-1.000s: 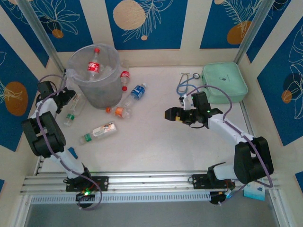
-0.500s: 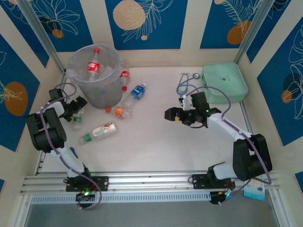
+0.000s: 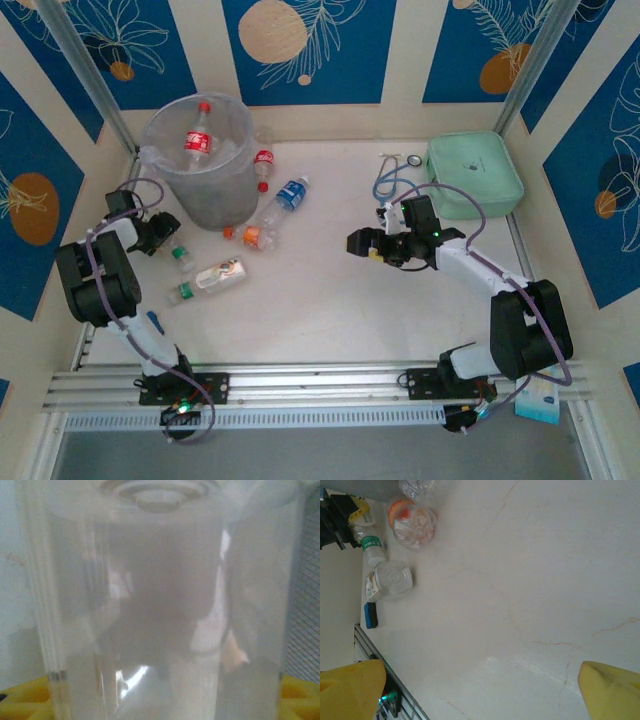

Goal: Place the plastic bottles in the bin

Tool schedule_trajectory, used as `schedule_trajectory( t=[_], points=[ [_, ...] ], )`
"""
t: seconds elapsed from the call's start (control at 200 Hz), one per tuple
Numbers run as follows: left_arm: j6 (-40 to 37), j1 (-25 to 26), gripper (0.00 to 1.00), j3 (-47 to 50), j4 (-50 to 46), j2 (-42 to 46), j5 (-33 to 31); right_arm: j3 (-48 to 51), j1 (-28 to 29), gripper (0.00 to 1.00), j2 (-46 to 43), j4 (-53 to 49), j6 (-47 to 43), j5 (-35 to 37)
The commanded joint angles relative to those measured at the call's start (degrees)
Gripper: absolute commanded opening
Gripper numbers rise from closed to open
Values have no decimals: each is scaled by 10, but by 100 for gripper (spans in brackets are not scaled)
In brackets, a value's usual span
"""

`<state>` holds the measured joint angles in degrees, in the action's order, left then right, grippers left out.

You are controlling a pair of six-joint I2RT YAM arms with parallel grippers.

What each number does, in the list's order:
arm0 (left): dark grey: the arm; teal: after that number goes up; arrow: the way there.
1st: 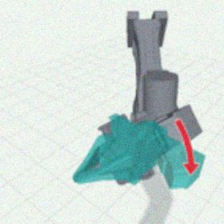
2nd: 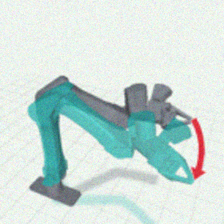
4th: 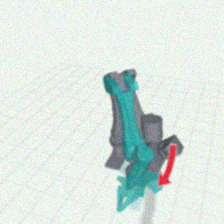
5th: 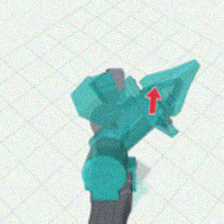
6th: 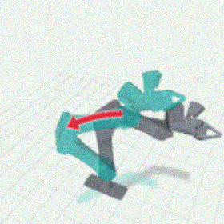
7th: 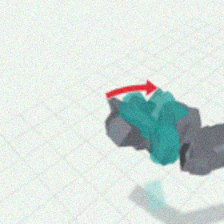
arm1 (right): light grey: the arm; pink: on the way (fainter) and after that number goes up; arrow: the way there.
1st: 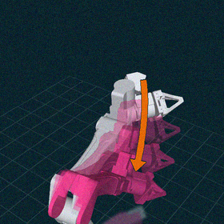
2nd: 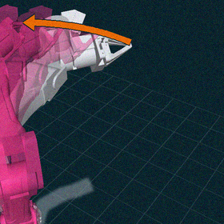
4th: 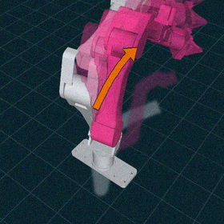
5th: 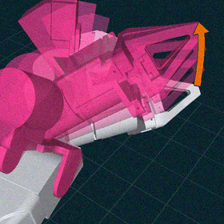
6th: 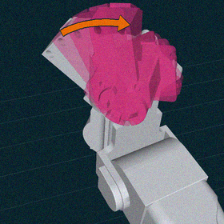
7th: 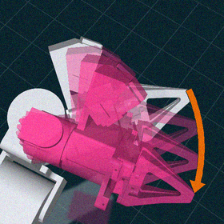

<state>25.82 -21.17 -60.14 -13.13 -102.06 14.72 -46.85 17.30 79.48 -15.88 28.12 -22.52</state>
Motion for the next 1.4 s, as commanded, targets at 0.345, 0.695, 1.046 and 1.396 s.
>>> schedule_trajectory(
  t=[0.345,0.695,1.046,1.396],
  points=[
    [98,4,42,19,-53,306,-144,-17,8,99,9,-3,0,-3],
    [68,74,29,-185,-117,363,-179,-43,11,99,28,2,-3,-13],
    [-47,186,7,-415,-107,171,-166,-26,8,99,-25,-28,-15,11],
    [-174,224,4,-591,-206,-28,-52,-1,-6,99,-72,-41,-17,22]
  ],
)
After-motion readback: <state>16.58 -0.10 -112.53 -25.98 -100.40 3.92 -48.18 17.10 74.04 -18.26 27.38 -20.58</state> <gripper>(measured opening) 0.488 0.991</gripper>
